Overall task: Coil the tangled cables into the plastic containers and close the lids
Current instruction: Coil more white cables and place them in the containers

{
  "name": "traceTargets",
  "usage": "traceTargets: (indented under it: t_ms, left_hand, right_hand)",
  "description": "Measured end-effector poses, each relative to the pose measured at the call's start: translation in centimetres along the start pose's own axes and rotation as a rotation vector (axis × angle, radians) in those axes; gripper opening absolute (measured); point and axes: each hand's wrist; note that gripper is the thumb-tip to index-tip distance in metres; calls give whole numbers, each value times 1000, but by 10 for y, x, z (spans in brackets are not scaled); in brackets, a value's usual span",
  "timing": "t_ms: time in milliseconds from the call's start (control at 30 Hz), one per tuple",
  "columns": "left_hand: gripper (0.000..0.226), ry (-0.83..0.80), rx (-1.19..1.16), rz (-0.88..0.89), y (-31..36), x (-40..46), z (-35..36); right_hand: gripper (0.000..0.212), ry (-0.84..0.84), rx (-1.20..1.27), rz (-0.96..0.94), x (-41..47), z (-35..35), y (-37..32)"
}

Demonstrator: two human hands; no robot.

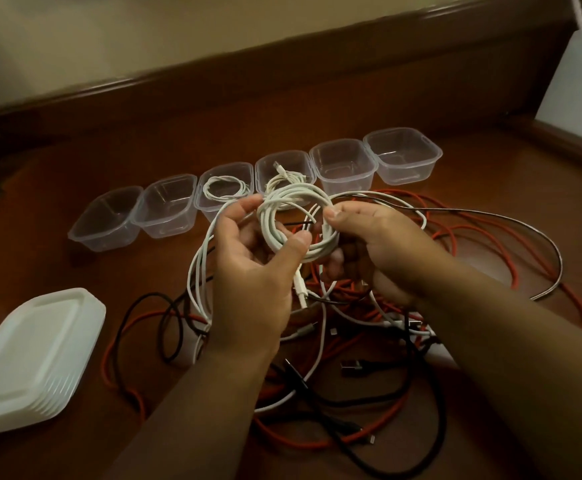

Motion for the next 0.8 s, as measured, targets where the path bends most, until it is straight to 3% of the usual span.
traceTargets:
  t_ms: [100, 200, 467, 800]
  left_hand:
    - [49, -21, 236, 195, -3, 0, -4]
    - [47, -48, 306, 286, -3, 0, -6]
    - [40, -86, 330, 315, -1, 4, -10]
    - [72, -214, 637, 521, -4, 9, -16]
  right_hand:
    - [19, -65, 39, -22, -2, 1, 0]
    - [20, -119, 67, -36, -4, -1, -2]
    - [20, -146, 187, -46, -4, 0, 1]
    - [18, -124, 202, 78, -3, -4, 2]
Point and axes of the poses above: each hand's wrist, its own x-axis towards the middle knuckle, its own z-axis out of the palm, y = z × x, and after that the axes turned 5 degrees about -x, right-handed
